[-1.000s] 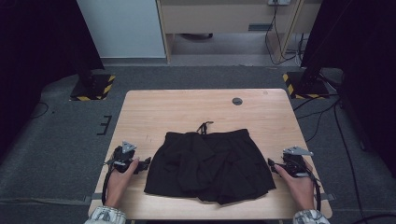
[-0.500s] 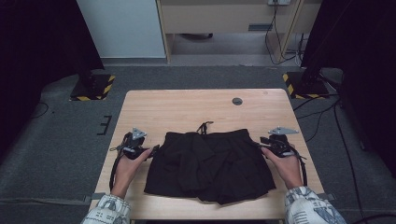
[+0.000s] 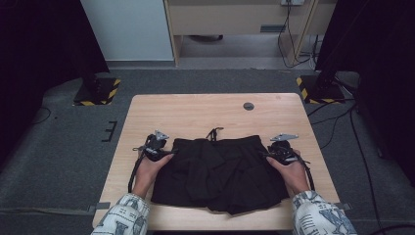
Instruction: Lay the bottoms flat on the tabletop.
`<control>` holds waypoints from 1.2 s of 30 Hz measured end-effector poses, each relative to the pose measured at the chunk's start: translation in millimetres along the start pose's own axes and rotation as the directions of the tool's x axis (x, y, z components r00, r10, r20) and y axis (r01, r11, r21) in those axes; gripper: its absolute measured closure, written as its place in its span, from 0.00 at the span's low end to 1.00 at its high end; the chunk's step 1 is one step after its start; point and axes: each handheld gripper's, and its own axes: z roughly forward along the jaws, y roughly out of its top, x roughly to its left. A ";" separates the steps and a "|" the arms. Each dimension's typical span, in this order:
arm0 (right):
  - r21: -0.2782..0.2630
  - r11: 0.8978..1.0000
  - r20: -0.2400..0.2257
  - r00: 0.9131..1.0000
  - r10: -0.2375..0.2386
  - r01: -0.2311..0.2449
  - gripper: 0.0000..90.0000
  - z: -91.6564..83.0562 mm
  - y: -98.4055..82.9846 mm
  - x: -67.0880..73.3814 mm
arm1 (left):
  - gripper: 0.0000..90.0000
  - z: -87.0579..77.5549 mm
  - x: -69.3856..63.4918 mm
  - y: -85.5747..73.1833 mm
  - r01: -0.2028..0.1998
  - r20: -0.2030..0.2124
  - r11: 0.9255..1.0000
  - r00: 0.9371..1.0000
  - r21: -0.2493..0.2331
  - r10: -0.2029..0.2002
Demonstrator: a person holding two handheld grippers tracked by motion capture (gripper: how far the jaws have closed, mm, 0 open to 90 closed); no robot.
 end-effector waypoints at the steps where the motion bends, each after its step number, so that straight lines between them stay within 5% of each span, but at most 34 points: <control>1: 0.001 1.000 0.004 1.000 -0.011 0.011 0.54 0.4 0.1 0.6 | 0.36 0.0 0.0 0.0 0.000 0.000 1.000 1.000 0.000 0.000; 9: -0.008 0.999 0.013 0.999 -0.044 0.044 0.64 1.6 -0.2 2.2 | 0.39 0.1 0.0 -2.3 -0.010 0.013 1.000 1.000 0.010 0.010; 11: -0.007 0.999 0.007 0.999 -0.047 0.047 0.68 1.5 0.0 3.2 | 0.39 -1.5 0.5 -6.7 -0.012 0.066 1.000 0.998 0.007 0.012; 14: -0.007 0.999 0.004 0.999 -0.048 0.048 0.76 2.1 1.1 4.3 | 0.41 -3.5 0.9 -9.3 -0.022 0.078 1.000 0.997 -0.003 0.022; 19: 0.003 0.999 -0.029 0.999 -0.036 0.036 0.97 4.1 3.8 8.3 | 0.74 -5.1 -10.4 -7.1 -0.048 0.089 0.999 0.995 -0.010 0.048; 25: -0.049 0.999 -0.075 0.997 0.011 -0.015 0.99 -3.6 4.8 3.2 | 0.97 -5.8 -10.0 -5.2 -0.028 0.104 1.000 0.994 -0.009 0.029; 29: -0.090 0.996 -0.080 0.997 -0.010 0.003 0.99 -14.0 10.2 3.0 | 0.98 -17.7 -8.0 1.9 -0.001 0.114 0.998 0.993 -0.071 0.010; 32: -0.170 0.985 -0.070 0.996 -0.047 0.035 0.99 -32.2 20.2 7.3 | 0.98 -40.6 -12.5 14.7 -0.056 0.081 0.991 0.995 -0.123 0.066; 36: -0.217 0.975 -0.055 0.997 -0.056 0.043 0.99 -49.4 29.4 8.7 | 0.98 -62.2 -13.4 24.4 -0.057 0.060 0.981 0.996 -0.183 0.069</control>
